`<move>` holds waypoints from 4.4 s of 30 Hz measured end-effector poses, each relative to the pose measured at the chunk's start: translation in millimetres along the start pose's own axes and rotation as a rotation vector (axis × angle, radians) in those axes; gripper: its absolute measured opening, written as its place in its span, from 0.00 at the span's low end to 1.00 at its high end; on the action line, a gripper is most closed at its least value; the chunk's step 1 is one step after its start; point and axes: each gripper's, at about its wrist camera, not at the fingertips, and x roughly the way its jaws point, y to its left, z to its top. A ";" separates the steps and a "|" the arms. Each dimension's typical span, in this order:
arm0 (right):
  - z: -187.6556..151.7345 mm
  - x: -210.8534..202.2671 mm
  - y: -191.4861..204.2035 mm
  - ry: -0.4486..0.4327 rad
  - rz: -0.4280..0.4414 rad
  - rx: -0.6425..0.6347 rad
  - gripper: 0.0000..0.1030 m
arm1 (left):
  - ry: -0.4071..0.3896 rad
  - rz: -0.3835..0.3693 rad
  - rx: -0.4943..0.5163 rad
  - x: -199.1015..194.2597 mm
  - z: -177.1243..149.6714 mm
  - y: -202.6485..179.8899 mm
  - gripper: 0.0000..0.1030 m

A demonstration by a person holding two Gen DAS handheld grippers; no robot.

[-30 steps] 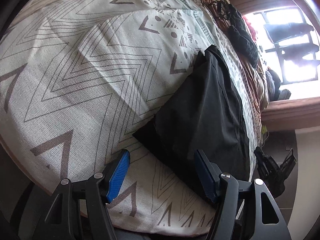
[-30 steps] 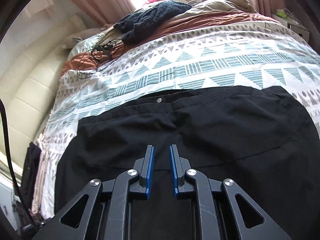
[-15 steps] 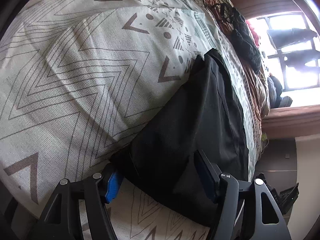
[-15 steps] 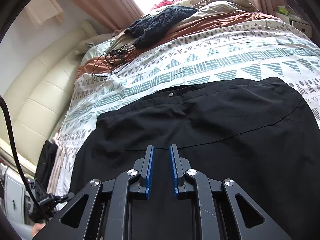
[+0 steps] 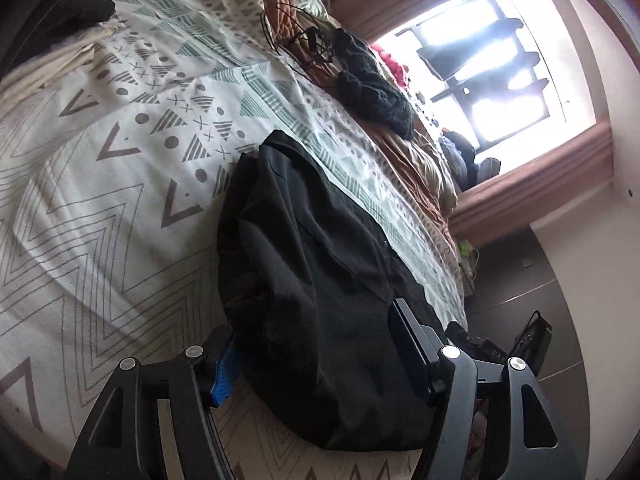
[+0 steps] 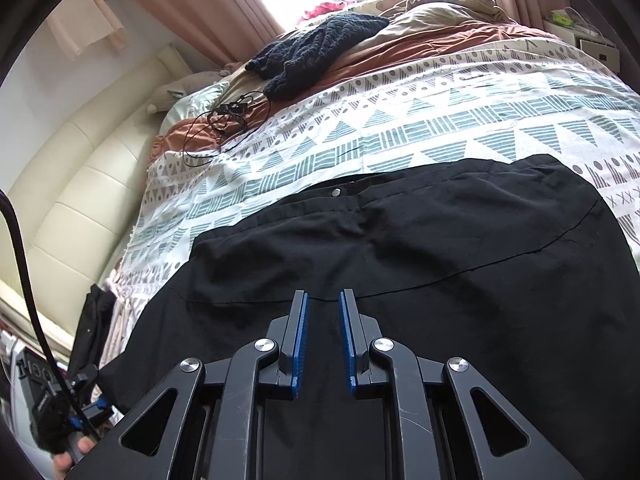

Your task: Fold large clothes

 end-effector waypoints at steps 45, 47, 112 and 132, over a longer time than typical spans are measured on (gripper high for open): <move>-151.0 -17.1 23.9 0.097 -0.129 -0.096 0.38 | 0.065 0.039 0.022 11.2 17.2 -5.0 0.13; -151.7 -7.3 17.4 0.125 -0.138 -0.081 0.38 | 0.068 0.010 0.045 11.0 18.7 -22.8 0.12; -157.9 -156.1 -224.8 -0.404 0.082 0.716 0.52 | 0.431 -0.193 0.598 180.2 -131.9 -316.9 0.69; -135.1 -141.1 -201.2 -0.429 0.116 0.640 0.80 | 0.364 0.191 0.455 175.7 -73.8 -153.1 0.69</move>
